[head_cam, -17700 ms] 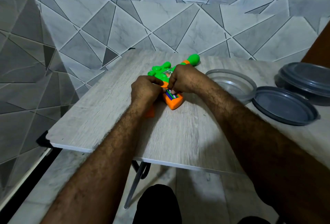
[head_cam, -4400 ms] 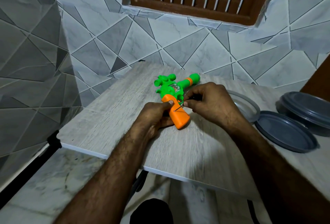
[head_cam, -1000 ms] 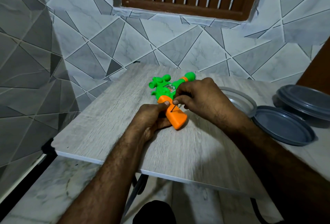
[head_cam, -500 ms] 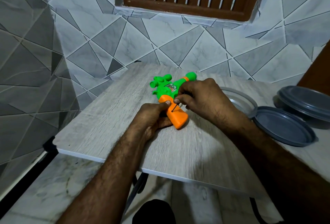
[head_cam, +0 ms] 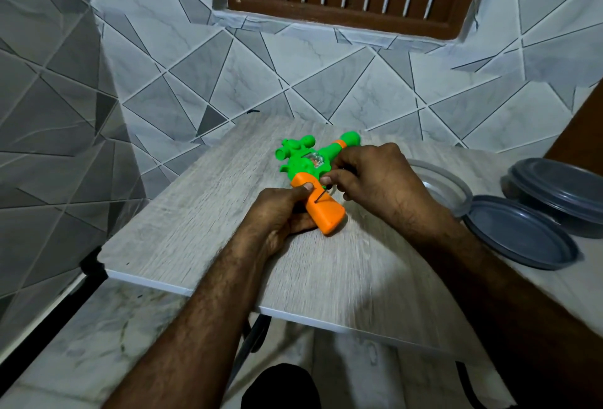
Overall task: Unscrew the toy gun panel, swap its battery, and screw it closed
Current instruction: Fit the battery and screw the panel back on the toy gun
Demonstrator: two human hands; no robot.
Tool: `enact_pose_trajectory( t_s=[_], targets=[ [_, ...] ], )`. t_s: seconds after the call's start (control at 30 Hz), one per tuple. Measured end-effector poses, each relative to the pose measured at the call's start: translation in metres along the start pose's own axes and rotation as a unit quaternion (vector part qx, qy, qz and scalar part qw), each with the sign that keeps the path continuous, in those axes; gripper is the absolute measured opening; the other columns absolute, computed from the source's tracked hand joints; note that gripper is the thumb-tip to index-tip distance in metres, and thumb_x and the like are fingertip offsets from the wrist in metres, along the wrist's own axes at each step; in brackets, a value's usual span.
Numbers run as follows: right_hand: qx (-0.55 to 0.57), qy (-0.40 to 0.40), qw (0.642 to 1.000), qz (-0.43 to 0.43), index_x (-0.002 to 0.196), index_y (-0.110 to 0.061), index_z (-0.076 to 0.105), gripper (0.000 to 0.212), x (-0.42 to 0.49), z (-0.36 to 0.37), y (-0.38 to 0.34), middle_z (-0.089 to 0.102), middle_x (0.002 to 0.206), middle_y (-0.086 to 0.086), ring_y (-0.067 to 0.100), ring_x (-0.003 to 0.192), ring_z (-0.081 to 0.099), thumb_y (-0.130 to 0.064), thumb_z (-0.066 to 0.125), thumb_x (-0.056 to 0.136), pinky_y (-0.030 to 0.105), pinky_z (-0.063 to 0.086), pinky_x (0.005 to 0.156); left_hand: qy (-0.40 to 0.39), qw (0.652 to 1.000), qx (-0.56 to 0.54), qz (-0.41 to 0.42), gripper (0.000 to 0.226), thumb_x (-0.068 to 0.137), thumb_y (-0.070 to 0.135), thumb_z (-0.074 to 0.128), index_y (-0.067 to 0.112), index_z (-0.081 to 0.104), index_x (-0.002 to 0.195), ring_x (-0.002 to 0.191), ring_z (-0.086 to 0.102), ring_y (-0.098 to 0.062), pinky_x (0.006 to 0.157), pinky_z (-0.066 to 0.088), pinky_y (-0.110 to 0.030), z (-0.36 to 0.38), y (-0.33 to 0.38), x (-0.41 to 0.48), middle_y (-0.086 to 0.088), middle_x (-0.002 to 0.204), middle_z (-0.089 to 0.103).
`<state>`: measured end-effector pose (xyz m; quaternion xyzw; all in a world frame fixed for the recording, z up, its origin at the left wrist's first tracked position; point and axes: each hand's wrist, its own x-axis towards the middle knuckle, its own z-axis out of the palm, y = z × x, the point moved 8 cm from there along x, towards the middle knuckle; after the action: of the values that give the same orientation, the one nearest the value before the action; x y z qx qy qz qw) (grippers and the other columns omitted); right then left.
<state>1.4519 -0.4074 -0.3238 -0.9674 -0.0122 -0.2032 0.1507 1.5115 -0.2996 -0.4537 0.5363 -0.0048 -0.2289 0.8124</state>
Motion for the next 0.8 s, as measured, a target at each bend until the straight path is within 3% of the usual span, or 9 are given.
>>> enact_pose_trajectory(
  t_s=[0.6,0.8],
  targets=[
    [-0.024,-0.004,0.999,-0.025,0.087,-0.021,0.068,0.022,-0.002,0.001,-0.008,0.072,0.083,0.008,0.030,0.081,0.069,-0.042,0.065,0.086,0.041,0.054,0.078,0.002,1.000,0.004,-0.004,0.038,0.092,0.014,0.065,-0.008,0.058,0.122,0.079,0.072,-0.028,0.064,0.062,-0.040,-0.001,-0.002,0.001,-0.026,0.110,0.068],
    [-0.069,0.003,0.997,-0.027,0.092,-0.016,0.068,0.036,-0.002,-0.002,-0.016,0.070,0.090,0.014,0.035,0.093,0.062,-0.051,0.062,0.087,0.033,0.044,0.076,-0.001,1.000,0.008,-0.004,0.038,0.092,0.015,0.065,-0.009,0.059,0.121,0.078,0.072,-0.027,0.059,0.061,-0.036,-0.002,-0.003,0.002,-0.026,0.110,0.069]
  ],
)
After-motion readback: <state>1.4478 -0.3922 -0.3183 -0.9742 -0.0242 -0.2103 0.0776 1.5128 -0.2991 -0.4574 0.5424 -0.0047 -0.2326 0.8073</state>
